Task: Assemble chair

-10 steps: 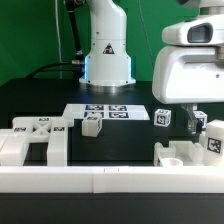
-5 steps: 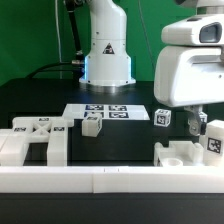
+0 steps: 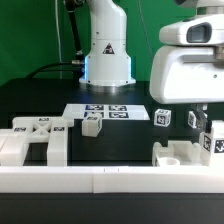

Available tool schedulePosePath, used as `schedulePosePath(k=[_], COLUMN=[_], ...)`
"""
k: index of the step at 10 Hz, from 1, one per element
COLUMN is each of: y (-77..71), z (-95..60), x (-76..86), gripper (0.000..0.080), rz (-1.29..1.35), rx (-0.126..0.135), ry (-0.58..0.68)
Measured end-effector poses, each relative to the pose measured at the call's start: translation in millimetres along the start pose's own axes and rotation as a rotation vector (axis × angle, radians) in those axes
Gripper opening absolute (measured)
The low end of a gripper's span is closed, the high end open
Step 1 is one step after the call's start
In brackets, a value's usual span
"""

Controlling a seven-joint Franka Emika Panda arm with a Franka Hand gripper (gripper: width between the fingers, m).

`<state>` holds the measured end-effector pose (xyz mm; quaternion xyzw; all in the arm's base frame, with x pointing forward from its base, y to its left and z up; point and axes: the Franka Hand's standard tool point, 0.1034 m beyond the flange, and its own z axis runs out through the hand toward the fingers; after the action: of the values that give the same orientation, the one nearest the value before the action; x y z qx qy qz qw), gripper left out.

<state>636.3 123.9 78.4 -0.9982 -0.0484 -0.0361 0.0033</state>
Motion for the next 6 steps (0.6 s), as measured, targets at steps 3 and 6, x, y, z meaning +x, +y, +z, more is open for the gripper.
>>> schedulePosePath(k=[3,6], y=[0.3,10.5], z=[0.0,-1.2], x=[0.0,-2.7], gripper=[0.0288,0.0289], rz=[0.251,0.506], rx=[0.0,-0.029], ry=[0.001,-0.004])
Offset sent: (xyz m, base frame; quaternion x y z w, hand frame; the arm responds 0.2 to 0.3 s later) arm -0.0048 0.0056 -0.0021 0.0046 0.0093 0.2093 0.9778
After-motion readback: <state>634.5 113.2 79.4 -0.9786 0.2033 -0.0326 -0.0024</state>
